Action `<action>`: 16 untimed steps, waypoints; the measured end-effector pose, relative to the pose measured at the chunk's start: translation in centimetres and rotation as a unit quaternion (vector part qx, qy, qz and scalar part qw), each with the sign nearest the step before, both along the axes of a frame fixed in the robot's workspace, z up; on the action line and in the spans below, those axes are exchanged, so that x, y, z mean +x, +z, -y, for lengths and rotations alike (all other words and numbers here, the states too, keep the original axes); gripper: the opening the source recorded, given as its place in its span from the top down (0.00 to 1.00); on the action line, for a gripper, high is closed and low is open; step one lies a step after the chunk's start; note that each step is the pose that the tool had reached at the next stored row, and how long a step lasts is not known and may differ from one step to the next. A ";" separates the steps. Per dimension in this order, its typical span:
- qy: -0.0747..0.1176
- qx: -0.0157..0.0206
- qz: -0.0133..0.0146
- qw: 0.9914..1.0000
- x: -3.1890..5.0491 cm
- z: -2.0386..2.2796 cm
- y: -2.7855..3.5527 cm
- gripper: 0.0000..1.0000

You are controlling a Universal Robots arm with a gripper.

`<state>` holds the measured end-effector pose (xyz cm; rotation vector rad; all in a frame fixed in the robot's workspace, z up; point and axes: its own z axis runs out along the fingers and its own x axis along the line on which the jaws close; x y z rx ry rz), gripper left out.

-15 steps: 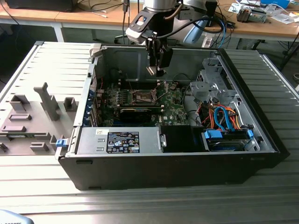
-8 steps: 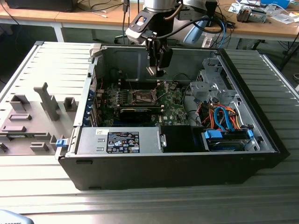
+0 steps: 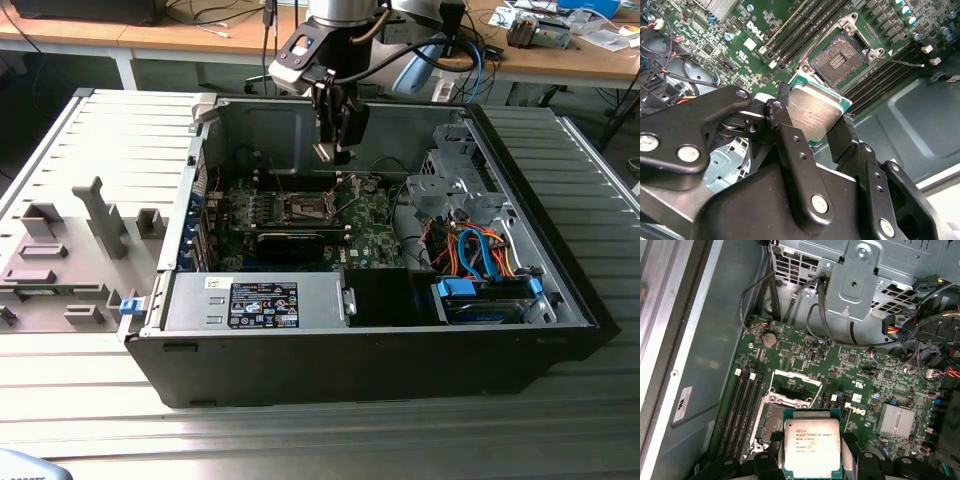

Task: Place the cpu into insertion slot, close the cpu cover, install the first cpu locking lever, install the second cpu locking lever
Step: 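Place the cpu into insertion slot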

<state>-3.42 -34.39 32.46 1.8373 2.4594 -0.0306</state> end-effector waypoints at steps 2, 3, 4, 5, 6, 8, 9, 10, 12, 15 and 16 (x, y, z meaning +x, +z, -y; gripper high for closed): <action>-0.001 0.000 0.000 1.000 0.00 0.00 -0.03 0.45; -0.001 0.000 0.000 1.000 0.00 0.00 -0.03 0.45; -0.001 0.000 0.000 1.000 0.00 0.00 -0.04 0.45; -0.001 0.000 0.000 1.000 0.00 0.00 -0.04 0.45; -0.001 0.000 0.000 1.000 0.00 0.00 -0.05 0.45; -0.002 0.000 0.000 1.000 0.00 0.00 -0.06 0.45; -0.002 0.000 0.000 1.000 0.00 0.00 -0.07 0.45; -0.002 0.000 0.000 1.000 0.00 0.00 -0.08 0.45; -0.003 0.000 0.000 1.000 0.00 0.00 -0.09 0.45; -0.003 0.000 0.000 1.000 0.00 0.00 -0.11 0.45; -0.003 0.000 0.000 1.000 0.00 0.00 -0.12 0.45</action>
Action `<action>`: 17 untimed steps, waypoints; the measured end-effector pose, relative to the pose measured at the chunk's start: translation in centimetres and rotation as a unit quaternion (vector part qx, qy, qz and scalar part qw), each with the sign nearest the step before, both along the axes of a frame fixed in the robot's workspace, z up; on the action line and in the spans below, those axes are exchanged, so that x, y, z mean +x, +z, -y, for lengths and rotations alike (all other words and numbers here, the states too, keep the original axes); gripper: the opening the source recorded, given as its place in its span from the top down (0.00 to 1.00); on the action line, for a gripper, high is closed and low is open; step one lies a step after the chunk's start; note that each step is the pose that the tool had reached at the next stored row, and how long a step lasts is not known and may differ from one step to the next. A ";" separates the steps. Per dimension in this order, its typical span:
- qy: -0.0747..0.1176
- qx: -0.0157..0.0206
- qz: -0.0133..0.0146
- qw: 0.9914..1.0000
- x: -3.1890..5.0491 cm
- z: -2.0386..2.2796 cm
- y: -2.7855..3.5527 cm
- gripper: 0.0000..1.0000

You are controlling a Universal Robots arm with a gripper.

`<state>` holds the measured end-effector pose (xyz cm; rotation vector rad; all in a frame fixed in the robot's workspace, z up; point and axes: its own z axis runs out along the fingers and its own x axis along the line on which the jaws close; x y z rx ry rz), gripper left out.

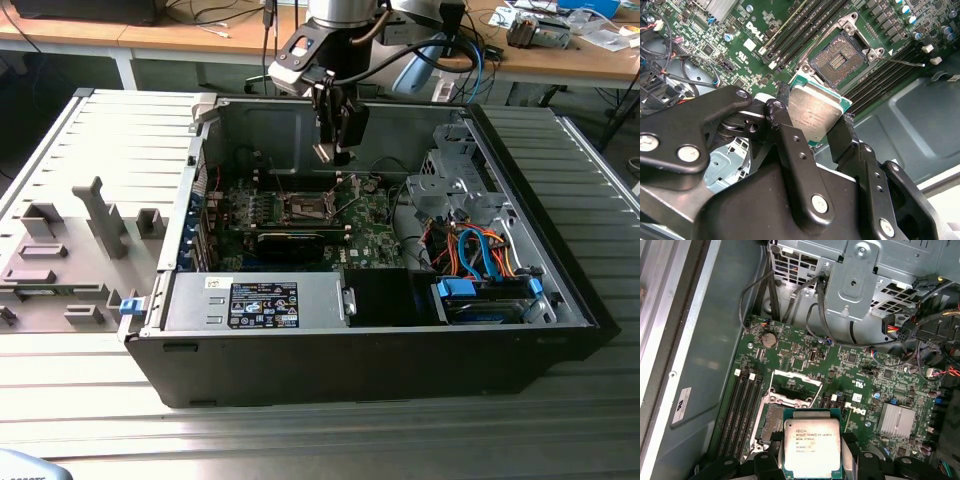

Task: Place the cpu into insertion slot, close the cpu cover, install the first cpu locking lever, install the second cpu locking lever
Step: 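Place the cpu into insertion slot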

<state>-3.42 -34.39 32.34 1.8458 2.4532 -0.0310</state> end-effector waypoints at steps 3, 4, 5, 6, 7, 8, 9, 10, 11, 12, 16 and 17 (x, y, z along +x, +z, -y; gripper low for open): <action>-0.001 0.000 0.000 1.000 0.00 0.00 -0.02 0.45; -0.001 0.000 0.000 1.000 0.00 0.00 -0.02 0.45; -0.001 0.000 0.000 1.000 0.00 0.00 -0.03 0.45; -0.001 0.000 0.000 1.000 0.00 0.00 -0.04 0.45; -0.001 0.000 0.000 1.000 0.00 0.00 -0.04 0.45; -0.002 0.000 0.000 1.000 0.00 0.00 -0.06 0.45; -0.002 0.000 0.000 1.000 0.00 0.00 -0.06 0.45; -0.002 0.000 0.000 1.000 0.00 0.00 -0.07 0.45; -0.002 0.000 0.000 1.000 0.00 0.00 -0.08 0.45; -0.002 0.000 0.000 1.000 0.00 0.00 -0.08 0.45; -0.003 0.000 0.000 1.000 0.00 0.00 -0.12 0.45; -0.004 0.000 0.000 1.000 0.00 0.00 -0.12 0.45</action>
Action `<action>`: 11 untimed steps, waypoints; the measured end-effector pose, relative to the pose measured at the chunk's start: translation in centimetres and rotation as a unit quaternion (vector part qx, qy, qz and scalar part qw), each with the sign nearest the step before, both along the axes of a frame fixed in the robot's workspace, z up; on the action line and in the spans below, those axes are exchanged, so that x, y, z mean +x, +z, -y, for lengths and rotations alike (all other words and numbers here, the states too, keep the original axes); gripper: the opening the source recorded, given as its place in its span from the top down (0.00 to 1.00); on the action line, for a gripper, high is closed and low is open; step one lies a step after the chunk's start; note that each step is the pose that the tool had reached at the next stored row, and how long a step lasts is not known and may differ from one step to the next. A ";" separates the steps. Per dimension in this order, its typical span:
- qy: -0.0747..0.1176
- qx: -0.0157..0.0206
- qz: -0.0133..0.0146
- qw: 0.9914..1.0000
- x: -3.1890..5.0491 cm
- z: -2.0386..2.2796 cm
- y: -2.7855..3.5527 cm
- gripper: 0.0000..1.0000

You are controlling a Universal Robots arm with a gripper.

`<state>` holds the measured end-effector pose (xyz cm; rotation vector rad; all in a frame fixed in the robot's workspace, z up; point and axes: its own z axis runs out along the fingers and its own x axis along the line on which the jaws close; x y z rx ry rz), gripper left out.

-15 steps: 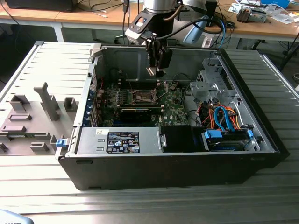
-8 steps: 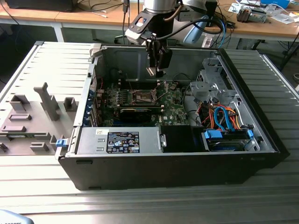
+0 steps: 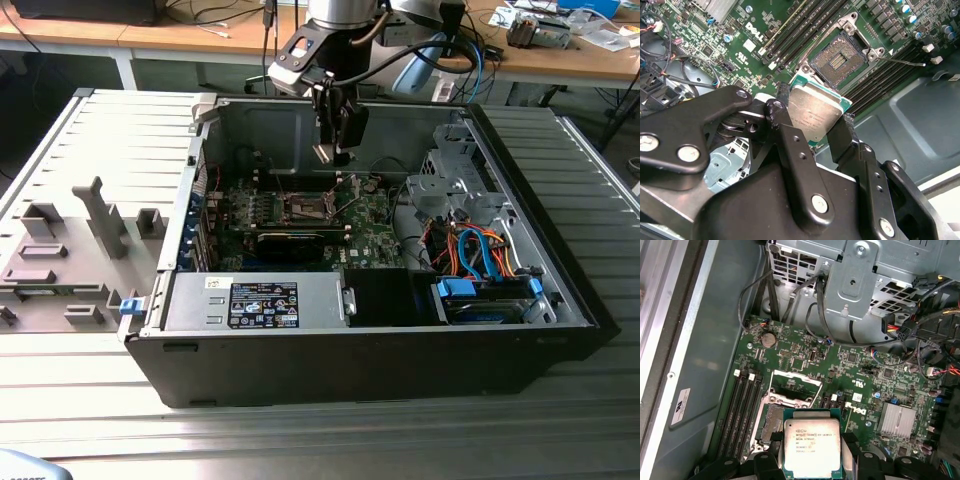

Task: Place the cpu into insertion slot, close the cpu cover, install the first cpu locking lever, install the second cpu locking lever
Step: 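Place the cpu into insertion slot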

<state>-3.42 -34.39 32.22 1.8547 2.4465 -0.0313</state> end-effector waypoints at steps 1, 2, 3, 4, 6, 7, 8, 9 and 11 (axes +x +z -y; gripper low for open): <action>0.000 0.000 0.000 1.000 0.00 0.00 -0.01 0.45; 0.000 0.000 0.000 1.000 0.00 0.00 -0.01 0.45; -0.001 0.000 0.000 1.000 0.00 0.00 -0.02 0.45; -0.001 0.000 0.000 1.000 0.00 0.00 -0.02 0.45; -0.001 0.000 0.000 1.000 0.00 0.00 -0.04 0.45; -0.001 0.000 0.000 1.000 0.00 0.00 -0.04 0.45; -0.002 0.000 0.000 1.000 0.00 0.00 -0.06 0.45; -0.002 0.000 0.000 1.000 0.00 0.00 -0.08 0.45; -0.003 0.000 0.000 1.000 0.00 0.00 -0.09 0.45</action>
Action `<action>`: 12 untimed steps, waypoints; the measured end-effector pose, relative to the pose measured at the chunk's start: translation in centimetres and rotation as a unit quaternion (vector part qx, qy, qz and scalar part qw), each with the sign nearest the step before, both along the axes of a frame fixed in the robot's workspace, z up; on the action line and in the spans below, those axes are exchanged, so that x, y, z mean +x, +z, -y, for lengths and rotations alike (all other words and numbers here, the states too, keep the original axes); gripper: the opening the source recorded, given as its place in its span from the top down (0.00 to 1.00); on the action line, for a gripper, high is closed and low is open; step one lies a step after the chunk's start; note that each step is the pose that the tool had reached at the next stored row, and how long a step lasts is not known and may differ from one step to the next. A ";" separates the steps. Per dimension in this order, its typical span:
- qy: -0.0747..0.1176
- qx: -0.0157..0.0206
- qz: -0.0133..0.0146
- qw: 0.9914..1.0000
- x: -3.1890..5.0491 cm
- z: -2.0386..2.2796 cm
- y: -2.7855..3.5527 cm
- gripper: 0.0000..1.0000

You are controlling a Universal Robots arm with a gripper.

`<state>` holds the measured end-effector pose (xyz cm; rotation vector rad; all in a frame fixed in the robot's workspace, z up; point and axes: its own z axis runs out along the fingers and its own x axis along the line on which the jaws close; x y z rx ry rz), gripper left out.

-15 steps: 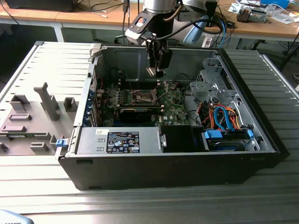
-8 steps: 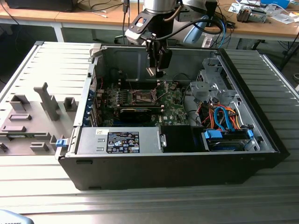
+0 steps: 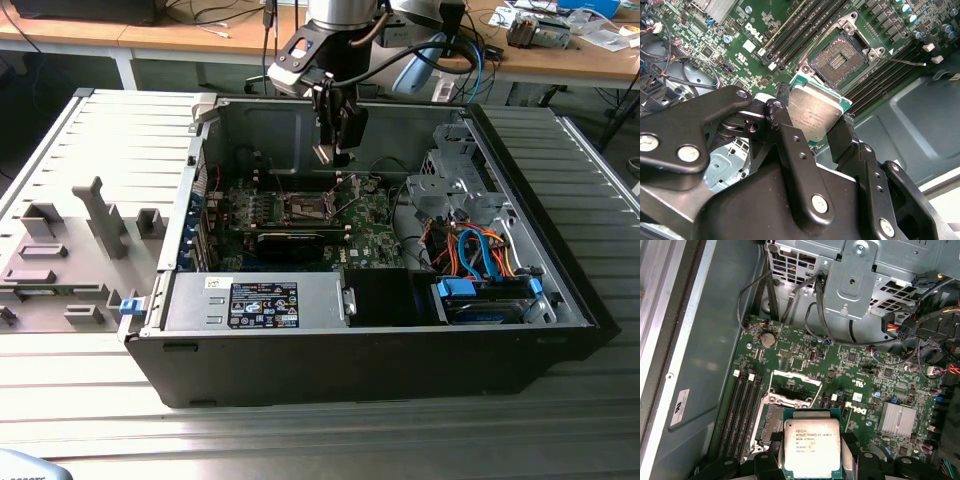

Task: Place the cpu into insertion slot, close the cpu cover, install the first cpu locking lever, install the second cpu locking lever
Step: 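Place the cpu into insertion slot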

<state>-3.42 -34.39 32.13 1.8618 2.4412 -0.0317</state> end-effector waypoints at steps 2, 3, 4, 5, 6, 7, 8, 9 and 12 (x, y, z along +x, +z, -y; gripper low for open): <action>-0.001 0.000 0.000 1.000 0.00 0.00 -0.03 0.45; -0.001 0.000 0.000 1.000 0.00 0.00 -0.04 0.45; -0.001 0.000 0.000 1.000 0.00 0.00 -0.05 0.45; -0.001 0.000 0.000 1.000 0.00 0.00 -0.05 0.45; -0.002 0.000 0.000 1.000 0.00 0.00 -0.06 0.45; -0.002 0.000 0.000 1.000 0.00 0.00 -0.07 0.45; -0.002 0.000 0.000 1.000 0.00 0.00 -0.07 0.45; -0.002 0.000 0.000 1.000 0.00 0.00 -0.08 0.45; -0.003 0.000 0.000 1.000 0.00 0.00 -0.10 0.45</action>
